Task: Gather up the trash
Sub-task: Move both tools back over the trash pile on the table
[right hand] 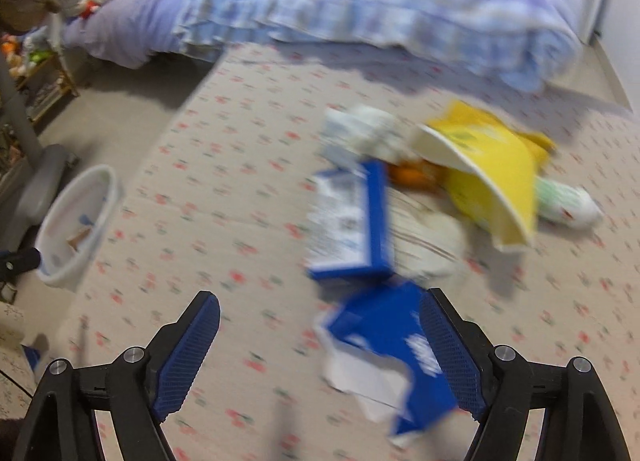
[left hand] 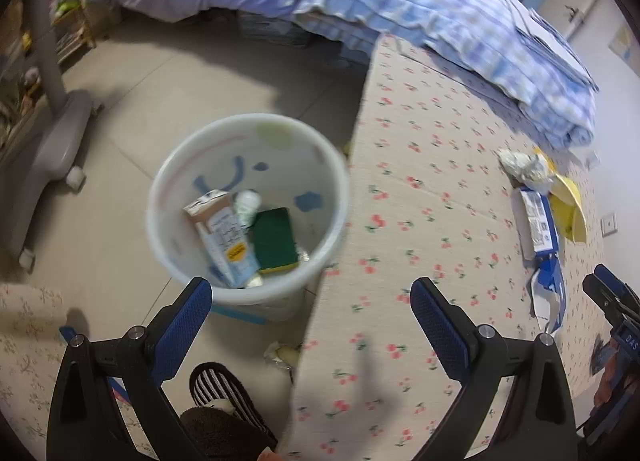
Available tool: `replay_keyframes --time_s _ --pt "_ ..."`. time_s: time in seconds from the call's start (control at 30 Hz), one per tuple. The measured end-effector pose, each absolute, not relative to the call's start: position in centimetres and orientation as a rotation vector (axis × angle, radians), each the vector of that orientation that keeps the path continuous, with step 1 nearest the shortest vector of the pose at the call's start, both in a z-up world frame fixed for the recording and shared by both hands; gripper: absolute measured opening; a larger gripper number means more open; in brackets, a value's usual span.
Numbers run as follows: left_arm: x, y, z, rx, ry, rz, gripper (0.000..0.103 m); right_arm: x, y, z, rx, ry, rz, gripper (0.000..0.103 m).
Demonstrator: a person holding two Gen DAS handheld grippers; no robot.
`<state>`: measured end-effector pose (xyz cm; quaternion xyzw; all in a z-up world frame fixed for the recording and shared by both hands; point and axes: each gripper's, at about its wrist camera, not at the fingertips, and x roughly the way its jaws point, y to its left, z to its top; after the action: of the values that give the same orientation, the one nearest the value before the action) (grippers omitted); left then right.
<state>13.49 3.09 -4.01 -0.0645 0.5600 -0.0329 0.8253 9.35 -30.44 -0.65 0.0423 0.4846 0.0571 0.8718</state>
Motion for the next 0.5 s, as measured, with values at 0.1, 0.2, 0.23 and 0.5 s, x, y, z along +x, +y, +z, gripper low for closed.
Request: replay_keyframes --time_s 0.1,0.2,0.23,0.5 --pt "13.6 1.3 -3.9 -0.115 1.198 -0.093 0.101 9.0 -32.8 -1.5 0.098 1.049 0.089 0.086" --pt "13.9 -0.3 -3.9 -0.094 1.204 -0.108 0.101 9.0 -34.5 -2.8 0.105 1.099 0.069 0.086" --pt "14.0 -0.7 -4.0 -0.089 1.206 -0.112 0.101 8.9 -34.9 -3.2 0.105 1.119 0.062 0.086" --pt "14.7 -3.6 -4.7 -0.074 1.233 -0.136 0.101 10.3 -35.8 -7.1 0.056 1.247 0.071 0.086"
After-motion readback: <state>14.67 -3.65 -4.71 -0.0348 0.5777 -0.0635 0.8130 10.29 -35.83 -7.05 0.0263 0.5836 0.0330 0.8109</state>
